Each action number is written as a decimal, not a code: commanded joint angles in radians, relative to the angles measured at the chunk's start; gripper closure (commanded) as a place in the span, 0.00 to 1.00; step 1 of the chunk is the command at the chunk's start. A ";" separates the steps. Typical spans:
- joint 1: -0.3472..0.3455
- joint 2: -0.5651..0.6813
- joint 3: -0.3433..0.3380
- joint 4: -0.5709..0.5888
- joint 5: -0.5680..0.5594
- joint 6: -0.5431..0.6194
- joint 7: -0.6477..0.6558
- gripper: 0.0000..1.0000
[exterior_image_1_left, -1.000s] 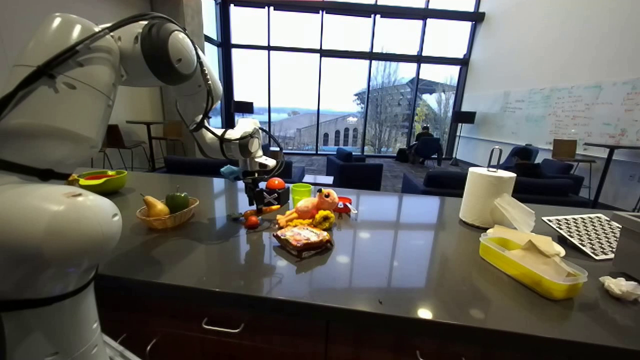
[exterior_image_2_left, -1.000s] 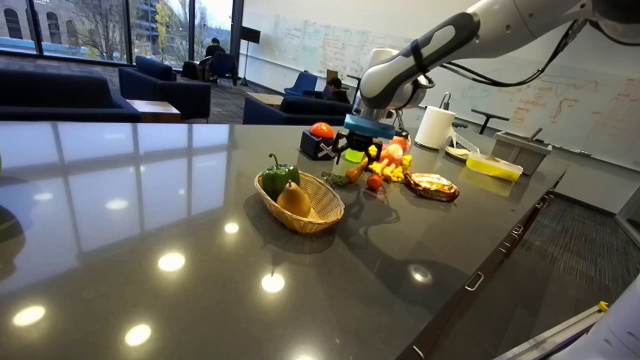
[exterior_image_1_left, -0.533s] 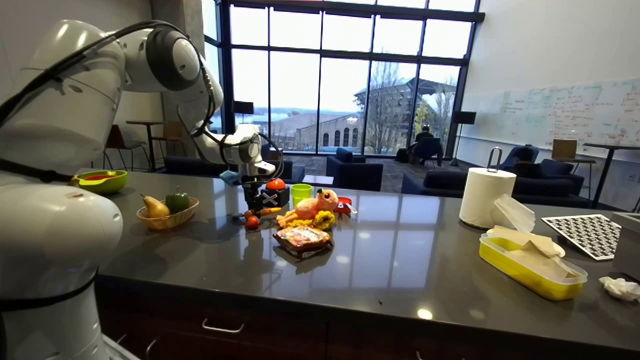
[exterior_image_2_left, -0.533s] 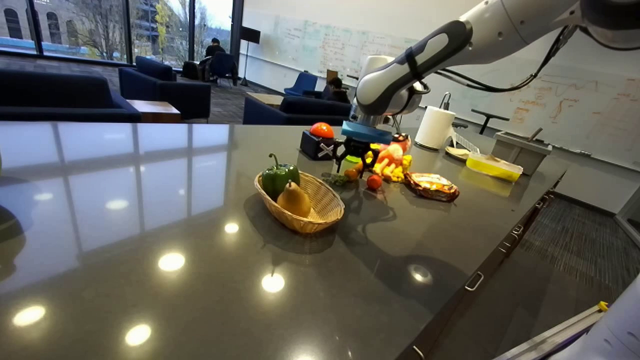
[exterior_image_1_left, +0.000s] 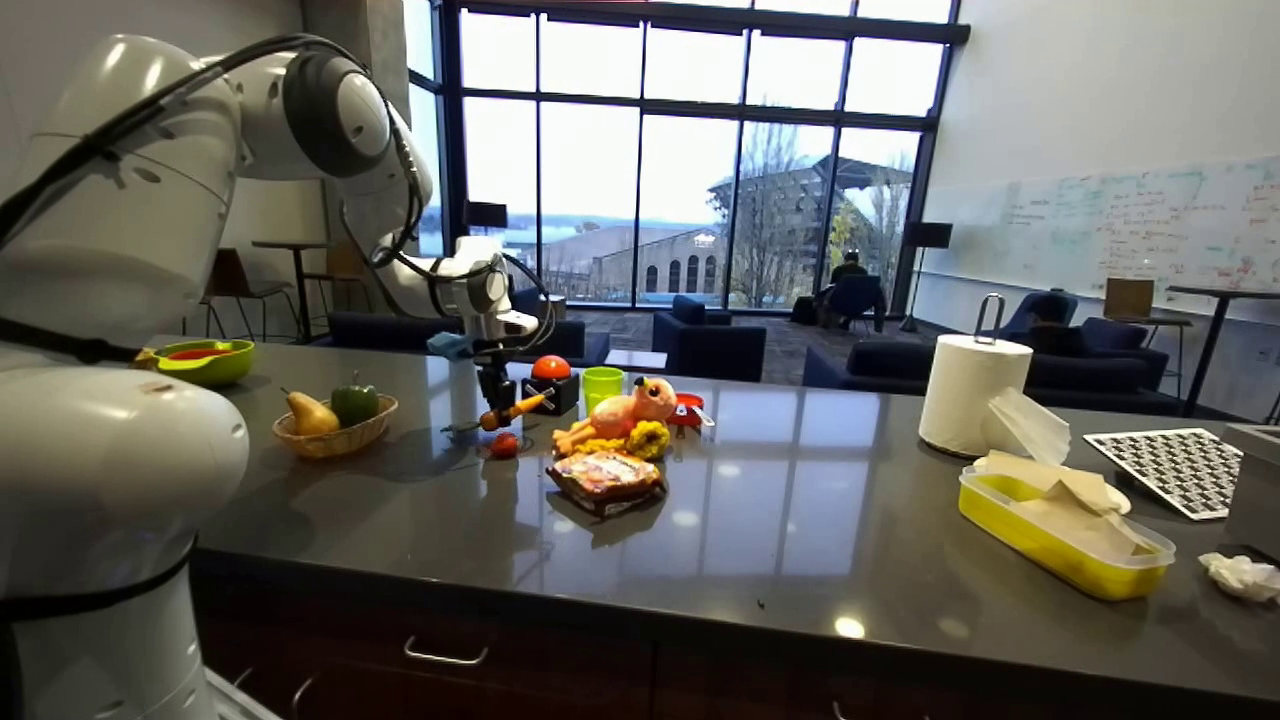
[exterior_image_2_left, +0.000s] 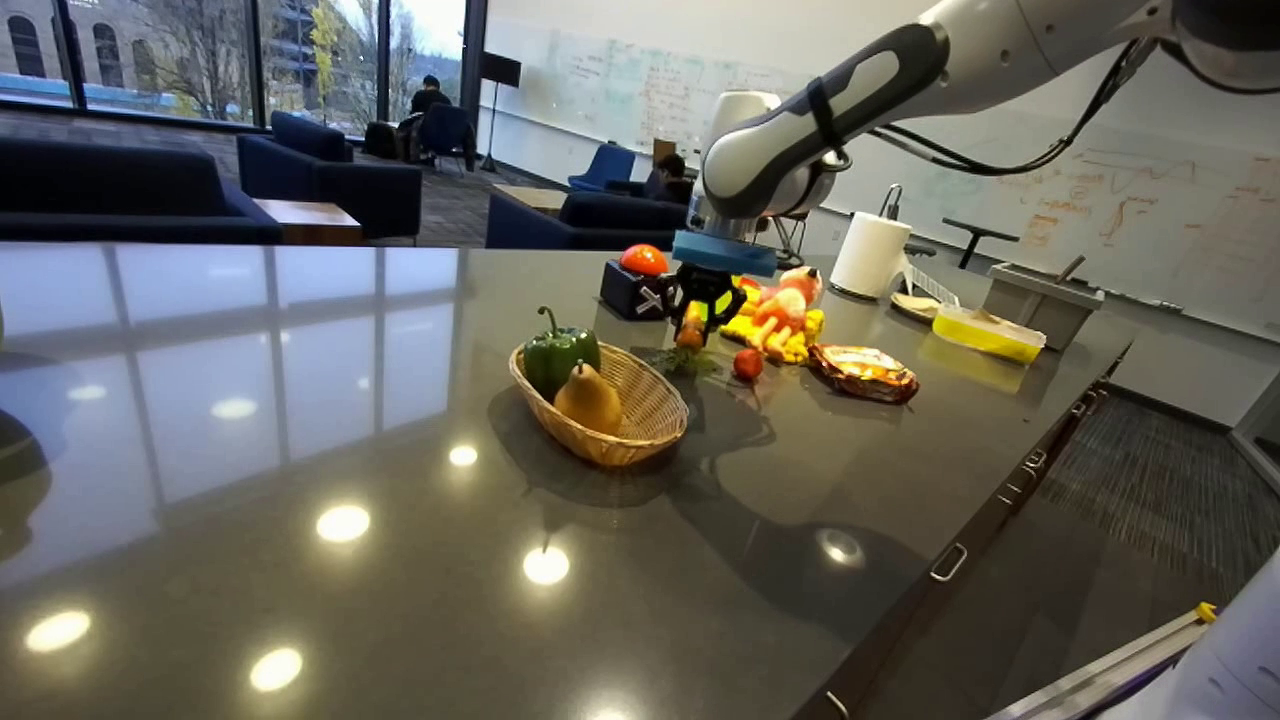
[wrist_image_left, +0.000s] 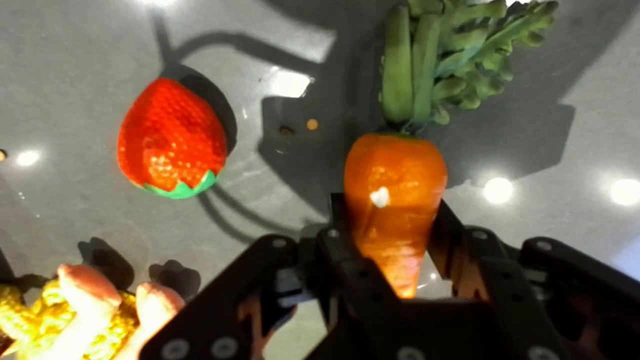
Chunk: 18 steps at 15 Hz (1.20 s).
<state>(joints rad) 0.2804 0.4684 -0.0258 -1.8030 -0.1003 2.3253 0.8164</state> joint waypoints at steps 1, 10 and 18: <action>0.018 -0.050 0.008 -0.015 -0.028 -0.047 0.011 0.84; 0.033 -0.173 0.117 -0.067 -0.002 -0.148 -0.136 0.84; 0.029 -0.295 0.233 -0.178 0.131 -0.195 -0.339 0.84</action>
<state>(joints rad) 0.3177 0.2507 0.1795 -1.9083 -0.0319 2.1473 0.5558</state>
